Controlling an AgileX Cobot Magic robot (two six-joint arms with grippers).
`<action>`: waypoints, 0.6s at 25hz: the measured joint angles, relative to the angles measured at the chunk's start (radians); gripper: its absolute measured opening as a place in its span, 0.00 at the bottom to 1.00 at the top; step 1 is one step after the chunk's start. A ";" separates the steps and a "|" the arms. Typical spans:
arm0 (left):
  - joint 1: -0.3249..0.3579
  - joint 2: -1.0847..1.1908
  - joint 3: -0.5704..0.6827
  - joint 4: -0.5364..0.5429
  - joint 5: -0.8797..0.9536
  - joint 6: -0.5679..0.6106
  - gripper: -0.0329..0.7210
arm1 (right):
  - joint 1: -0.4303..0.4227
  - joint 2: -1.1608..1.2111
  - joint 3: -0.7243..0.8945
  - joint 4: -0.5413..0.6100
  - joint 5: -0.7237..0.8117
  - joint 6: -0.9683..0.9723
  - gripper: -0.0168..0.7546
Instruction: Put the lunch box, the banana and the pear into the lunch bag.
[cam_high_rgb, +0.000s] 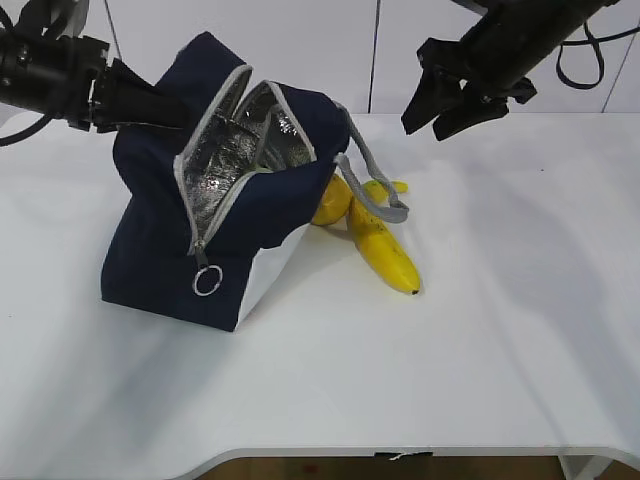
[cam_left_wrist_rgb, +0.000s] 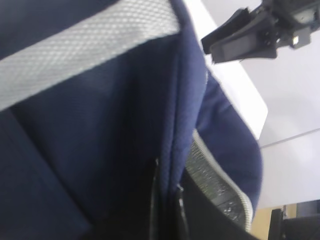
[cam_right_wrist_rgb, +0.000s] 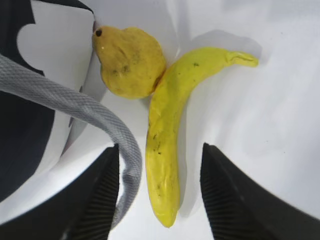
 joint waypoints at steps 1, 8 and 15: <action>0.000 0.000 0.000 0.012 0.000 -0.003 0.04 | 0.000 0.000 0.000 -0.008 0.000 0.006 0.56; 0.000 0.000 0.000 0.059 -0.008 -0.026 0.04 | 0.002 0.000 0.049 -0.023 0.001 0.021 0.56; 0.001 -0.002 0.000 0.085 -0.015 -0.028 0.04 | 0.002 0.000 0.080 -0.027 0.002 0.021 0.56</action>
